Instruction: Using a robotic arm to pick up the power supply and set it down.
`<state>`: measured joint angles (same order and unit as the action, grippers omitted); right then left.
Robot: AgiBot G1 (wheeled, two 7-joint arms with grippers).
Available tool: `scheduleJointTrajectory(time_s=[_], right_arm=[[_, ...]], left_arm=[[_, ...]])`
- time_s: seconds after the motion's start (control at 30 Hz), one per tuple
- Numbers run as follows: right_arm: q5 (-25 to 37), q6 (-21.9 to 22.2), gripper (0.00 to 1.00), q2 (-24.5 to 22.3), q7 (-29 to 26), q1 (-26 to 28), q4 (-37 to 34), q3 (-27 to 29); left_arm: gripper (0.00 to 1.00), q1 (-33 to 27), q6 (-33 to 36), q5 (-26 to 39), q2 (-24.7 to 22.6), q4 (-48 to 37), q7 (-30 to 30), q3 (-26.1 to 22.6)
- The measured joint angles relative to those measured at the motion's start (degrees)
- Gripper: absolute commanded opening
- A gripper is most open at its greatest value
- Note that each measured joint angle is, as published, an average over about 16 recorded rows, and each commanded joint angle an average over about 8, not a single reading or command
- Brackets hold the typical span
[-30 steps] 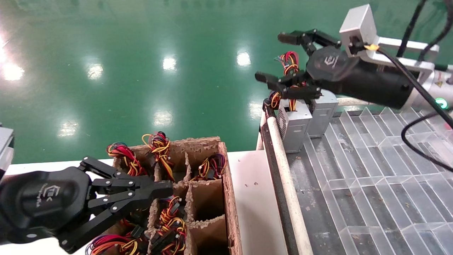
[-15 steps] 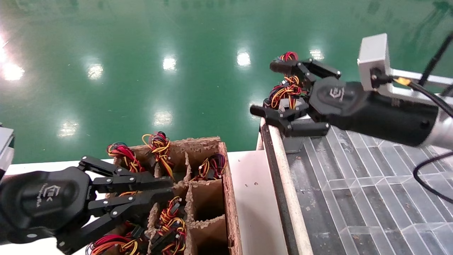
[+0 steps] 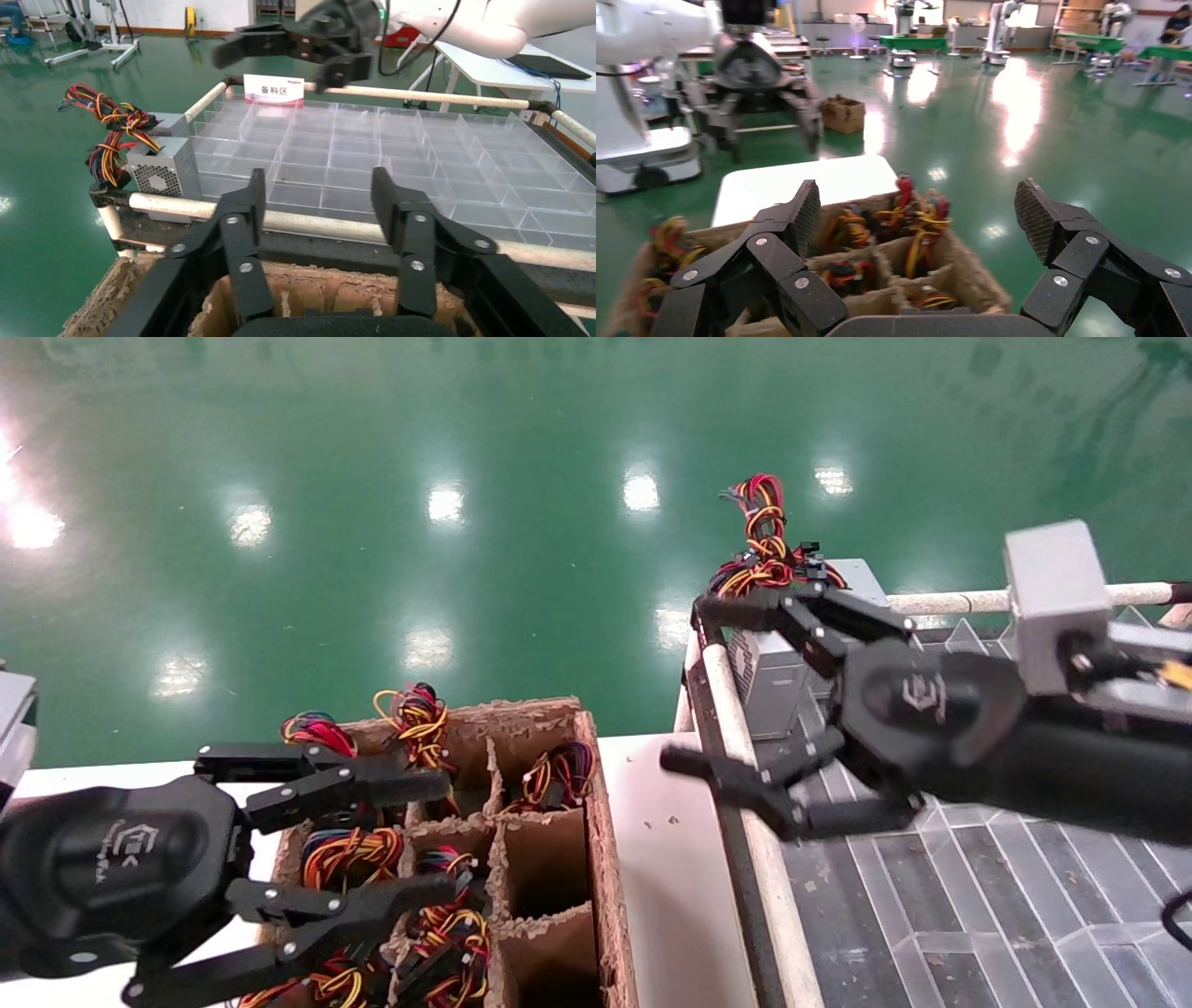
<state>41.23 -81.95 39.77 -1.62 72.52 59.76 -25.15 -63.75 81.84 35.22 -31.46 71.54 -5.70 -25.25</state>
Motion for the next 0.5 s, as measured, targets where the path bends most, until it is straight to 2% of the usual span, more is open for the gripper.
scheduleJointTrajectory(time_s=[0.5], right_arm=[[0.6, -3.56, 1.0, -4.49, -8.49, -10.43, 13.16, 8.71]], left_arm=[[1.0, 0.01, -0.01, 0.0, 0.0, 0.0, 0.0, 0.0]])
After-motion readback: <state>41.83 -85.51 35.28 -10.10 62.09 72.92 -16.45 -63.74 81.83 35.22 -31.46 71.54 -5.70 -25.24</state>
